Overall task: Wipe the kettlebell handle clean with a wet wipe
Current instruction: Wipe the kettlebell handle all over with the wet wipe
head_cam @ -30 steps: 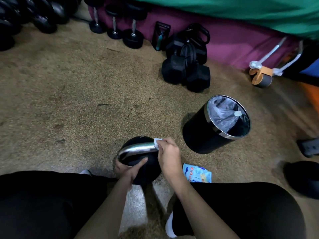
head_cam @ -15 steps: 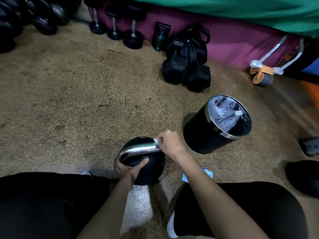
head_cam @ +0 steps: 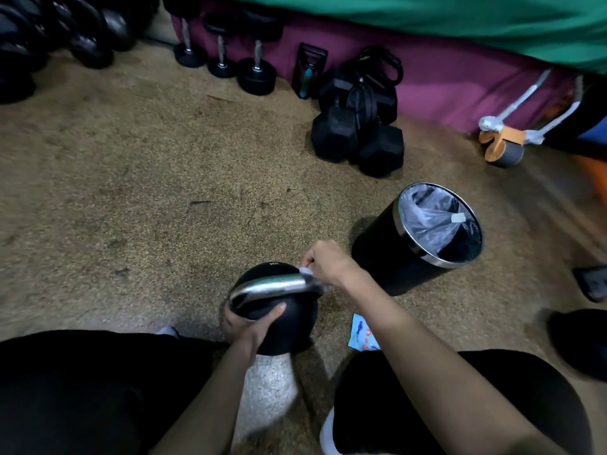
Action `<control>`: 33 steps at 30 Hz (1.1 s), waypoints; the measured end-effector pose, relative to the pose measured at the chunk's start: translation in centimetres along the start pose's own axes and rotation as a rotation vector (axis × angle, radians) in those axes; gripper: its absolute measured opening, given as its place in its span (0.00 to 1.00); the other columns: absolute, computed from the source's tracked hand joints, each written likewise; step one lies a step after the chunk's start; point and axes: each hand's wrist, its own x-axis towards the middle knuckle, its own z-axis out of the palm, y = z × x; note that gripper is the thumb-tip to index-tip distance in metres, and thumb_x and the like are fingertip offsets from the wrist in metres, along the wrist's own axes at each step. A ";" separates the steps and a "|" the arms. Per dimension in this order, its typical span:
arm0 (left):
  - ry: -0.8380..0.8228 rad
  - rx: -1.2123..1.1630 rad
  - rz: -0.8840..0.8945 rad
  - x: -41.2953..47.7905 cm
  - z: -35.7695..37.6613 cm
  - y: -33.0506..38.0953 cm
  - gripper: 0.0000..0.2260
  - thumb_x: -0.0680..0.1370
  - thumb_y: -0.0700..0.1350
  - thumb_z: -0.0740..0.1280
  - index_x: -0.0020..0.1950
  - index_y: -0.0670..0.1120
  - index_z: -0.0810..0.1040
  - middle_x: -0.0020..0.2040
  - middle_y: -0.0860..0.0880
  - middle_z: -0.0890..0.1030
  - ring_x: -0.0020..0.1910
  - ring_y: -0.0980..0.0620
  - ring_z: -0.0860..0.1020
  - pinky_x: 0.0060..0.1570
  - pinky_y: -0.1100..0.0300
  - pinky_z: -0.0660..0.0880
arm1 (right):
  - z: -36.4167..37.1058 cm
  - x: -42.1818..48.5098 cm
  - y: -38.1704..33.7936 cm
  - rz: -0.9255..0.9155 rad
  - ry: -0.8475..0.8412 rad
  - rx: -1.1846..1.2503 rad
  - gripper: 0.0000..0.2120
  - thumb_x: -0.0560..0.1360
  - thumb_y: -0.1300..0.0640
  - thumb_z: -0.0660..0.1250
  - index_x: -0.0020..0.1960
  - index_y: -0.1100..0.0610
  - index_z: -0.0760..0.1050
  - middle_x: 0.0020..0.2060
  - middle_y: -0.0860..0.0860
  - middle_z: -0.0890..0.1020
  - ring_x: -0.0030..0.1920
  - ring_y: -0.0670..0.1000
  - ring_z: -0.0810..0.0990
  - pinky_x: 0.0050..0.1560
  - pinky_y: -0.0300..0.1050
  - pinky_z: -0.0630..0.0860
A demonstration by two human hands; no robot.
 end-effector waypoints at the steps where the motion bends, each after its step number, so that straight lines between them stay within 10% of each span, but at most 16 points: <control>1: 0.003 -0.001 0.011 -0.1 0.0 0.1 0.73 0.40 0.68 0.83 0.83 0.53 0.60 0.83 0.44 0.67 0.79 0.40 0.71 0.79 0.43 0.70 | 0.0 0.1 0.3 -0.009 -0.002 -0.021 0.10 0.73 0.66 0.66 0.50 0.58 0.82 0.51 0.55 0.82 0.52 0.53 0.79 0.56 0.38 0.73; 8: 0.034 0.010 0.074 0.4 0.0 -0.4 0.80 0.35 0.74 0.82 0.84 0.50 0.62 0.81 0.44 0.70 0.79 0.43 0.72 0.80 0.45 0.70 | -0.9 0.8 -0.6 -0.054 -0.091 -0.049 0.11 0.72 0.65 0.66 0.45 0.52 0.83 0.48 0.53 0.82 0.45 0.52 0.79 0.42 0.33 0.71; 14: 0.034 0.059 0.076 -1.0 -0.3 0.6 0.66 0.54 0.55 0.92 0.85 0.47 0.61 0.84 0.42 0.66 0.83 0.41 0.66 0.82 0.46 0.65 | -0.8 1.6 -0.4 -0.007 -0.258 -0.124 0.10 0.75 0.64 0.62 0.49 0.57 0.81 0.44 0.53 0.81 0.41 0.51 0.78 0.29 0.35 0.66; 33: -0.019 0.032 0.065 -0.9 -0.4 0.6 0.77 0.40 0.70 0.79 0.86 0.49 0.58 0.84 0.44 0.66 0.82 0.42 0.67 0.82 0.45 0.66 | -1.2 2.0 -0.2 0.063 -0.301 -0.068 0.10 0.73 0.67 0.63 0.50 0.60 0.81 0.45 0.52 0.82 0.39 0.48 0.79 0.33 0.37 0.70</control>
